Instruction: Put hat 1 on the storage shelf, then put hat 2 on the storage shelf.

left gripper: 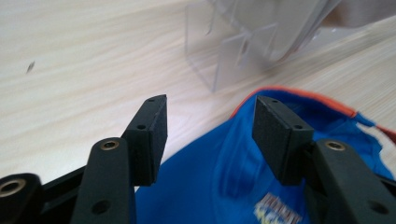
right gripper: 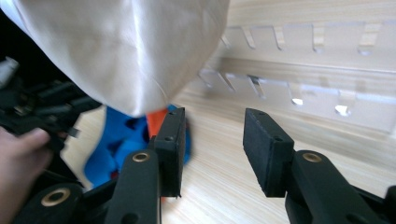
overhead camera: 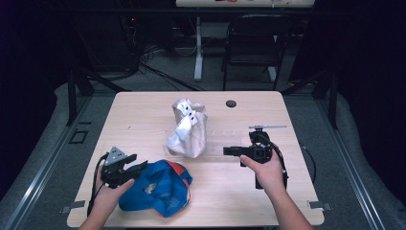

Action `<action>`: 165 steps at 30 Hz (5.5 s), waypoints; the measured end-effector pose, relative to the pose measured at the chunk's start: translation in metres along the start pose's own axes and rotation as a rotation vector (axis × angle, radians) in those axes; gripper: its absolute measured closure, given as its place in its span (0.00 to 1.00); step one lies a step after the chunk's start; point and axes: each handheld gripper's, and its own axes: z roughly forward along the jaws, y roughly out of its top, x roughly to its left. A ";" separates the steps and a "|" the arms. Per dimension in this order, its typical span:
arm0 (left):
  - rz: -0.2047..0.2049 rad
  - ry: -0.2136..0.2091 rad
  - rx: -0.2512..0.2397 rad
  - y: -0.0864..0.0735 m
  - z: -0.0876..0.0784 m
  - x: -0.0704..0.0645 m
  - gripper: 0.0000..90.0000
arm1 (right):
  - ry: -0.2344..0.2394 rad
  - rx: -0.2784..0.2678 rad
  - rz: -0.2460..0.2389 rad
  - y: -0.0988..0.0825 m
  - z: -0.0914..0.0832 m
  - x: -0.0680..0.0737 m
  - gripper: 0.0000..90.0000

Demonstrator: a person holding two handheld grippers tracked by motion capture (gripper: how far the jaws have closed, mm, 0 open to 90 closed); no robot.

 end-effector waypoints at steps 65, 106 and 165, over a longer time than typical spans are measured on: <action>-0.065 0.123 -0.008 -0.064 -0.050 0.025 0.52 | 0.297 0.370 -0.003 -0.082 0.141 0.028 0.69; -0.035 0.106 -0.006 -0.060 -0.041 0.021 0.52 | 0.284 0.333 0.052 -0.028 0.083 0.053 0.87; -0.017 0.106 0.009 -0.057 -0.039 0.017 0.52 | 0.561 0.147 0.334 0.029 -0.048 0.030 0.87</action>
